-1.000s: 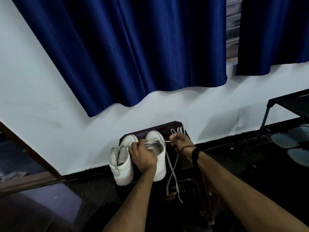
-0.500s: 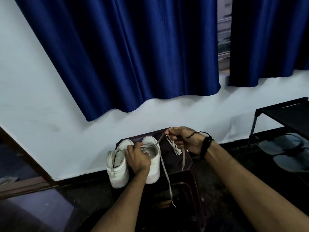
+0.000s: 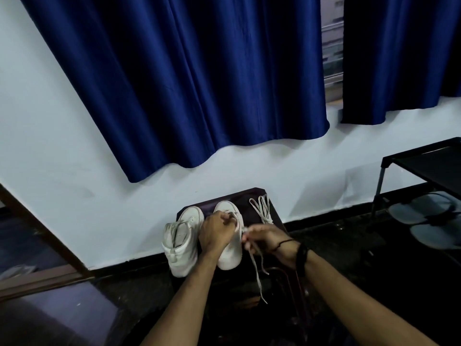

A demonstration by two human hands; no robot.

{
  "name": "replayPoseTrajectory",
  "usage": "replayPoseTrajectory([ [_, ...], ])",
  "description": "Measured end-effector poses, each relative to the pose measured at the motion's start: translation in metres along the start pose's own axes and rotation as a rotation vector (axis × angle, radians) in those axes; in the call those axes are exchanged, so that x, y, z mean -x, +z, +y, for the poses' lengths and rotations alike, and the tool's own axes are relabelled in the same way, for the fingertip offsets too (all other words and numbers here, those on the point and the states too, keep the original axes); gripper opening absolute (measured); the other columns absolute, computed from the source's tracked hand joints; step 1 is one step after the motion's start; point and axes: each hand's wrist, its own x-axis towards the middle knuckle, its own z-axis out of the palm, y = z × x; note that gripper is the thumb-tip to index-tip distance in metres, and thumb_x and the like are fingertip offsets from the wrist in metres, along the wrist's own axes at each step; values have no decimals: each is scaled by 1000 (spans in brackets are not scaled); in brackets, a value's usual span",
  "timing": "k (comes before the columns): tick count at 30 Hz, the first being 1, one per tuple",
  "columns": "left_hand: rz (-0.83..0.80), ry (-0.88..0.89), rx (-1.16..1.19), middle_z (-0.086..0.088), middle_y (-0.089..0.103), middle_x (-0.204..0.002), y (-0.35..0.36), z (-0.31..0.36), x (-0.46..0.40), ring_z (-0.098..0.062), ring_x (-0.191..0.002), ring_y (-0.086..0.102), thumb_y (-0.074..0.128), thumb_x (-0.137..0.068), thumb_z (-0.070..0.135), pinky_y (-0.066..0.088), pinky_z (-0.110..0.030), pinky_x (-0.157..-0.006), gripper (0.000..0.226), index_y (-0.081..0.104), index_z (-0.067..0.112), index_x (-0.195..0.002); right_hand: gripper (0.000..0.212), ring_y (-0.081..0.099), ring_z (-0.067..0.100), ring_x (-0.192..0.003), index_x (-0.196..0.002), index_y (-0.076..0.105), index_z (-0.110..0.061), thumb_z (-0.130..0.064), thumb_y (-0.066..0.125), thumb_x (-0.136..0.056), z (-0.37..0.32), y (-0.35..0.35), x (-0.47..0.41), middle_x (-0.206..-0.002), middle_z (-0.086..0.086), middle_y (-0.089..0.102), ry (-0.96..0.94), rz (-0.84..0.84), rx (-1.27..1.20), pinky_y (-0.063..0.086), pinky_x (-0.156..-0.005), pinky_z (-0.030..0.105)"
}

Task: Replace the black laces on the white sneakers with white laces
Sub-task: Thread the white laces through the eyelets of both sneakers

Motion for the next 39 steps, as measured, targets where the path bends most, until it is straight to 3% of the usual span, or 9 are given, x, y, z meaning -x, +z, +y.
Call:
replayPoseTrajectory([
  [4,135,5,27,5,72,-88,4,-2,3,-24,-90,68,60,-82,32,46,-30,-70,20,54,29,-101,17,54,13,-77,-76,58,-7,-10,48,-90,-12,-38,-7,-89,7,63,-233,327,-364,38,-67,25],
  [9,79,48,36,10,73,-101,6,0,2,-21,-102,64,51,-89,32,43,-29,-83,27,67,42,-108,23,59,13,-114,-77,54,-17,-15,42,-96,-6,-53,-17,-121,7,67,-230,265,-562,39,-92,35],
  [15,205,38,82,20,71,-83,17,2,6,-11,-86,67,65,-79,52,50,-29,-75,19,69,38,-91,22,66,22,-90,-83,54,-14,-17,40,-100,-6,-50,-44,-79,3,60,-255,229,-841,51,-88,34],
  [19,202,-12,230,19,71,-78,22,-7,1,-6,-77,68,69,-81,43,55,-33,-75,12,72,36,-91,26,46,15,-55,-78,51,-15,-16,39,-100,-14,-52,-54,-62,-1,47,-217,330,-746,39,-53,22],
  [22,207,-19,300,16,72,-76,25,-11,-2,-3,-74,68,69,-80,36,57,-35,-75,12,73,35,-91,26,33,12,-43,-75,47,-13,-15,39,-99,-17,-50,-52,-51,-3,39,-157,323,-677,25,-43,18],
  [25,226,-4,323,15,72,-75,28,-13,-4,-3,-73,68,69,-81,31,57,-36,-75,10,74,33,-90,28,37,7,-37,-69,50,-15,-19,45,-96,-5,-33,-45,-48,-4,41,139,209,-500,25,-38,16],
  [28,211,-13,326,13,73,-76,29,-14,-5,-7,-76,69,65,-77,37,57,-38,-76,7,70,37,-82,28,50,9,-42,-65,51,-18,-23,47,-93,12,-13,-36,-52,-3,51,396,88,-245,27,-39,16],
  [33,222,-89,258,10,72,-77,25,-5,-7,-15,-80,68,66,-80,42,53,-35,-78,13,62,31,-74,24,64,12,-56,-69,56,-16,-24,49,-91,15,4,-36,-66,0,61,458,57,-259,34,-41,16],
  [39,230,-156,181,13,69,-79,22,4,-4,-15,-81,68,75,-70,41,52,-30,-74,24,65,26,-84,40,61,16,-72,-66,72,-15,-41,51,-88,33,3,-14,-75,0,71,564,123,-109,49,-75,29],
])
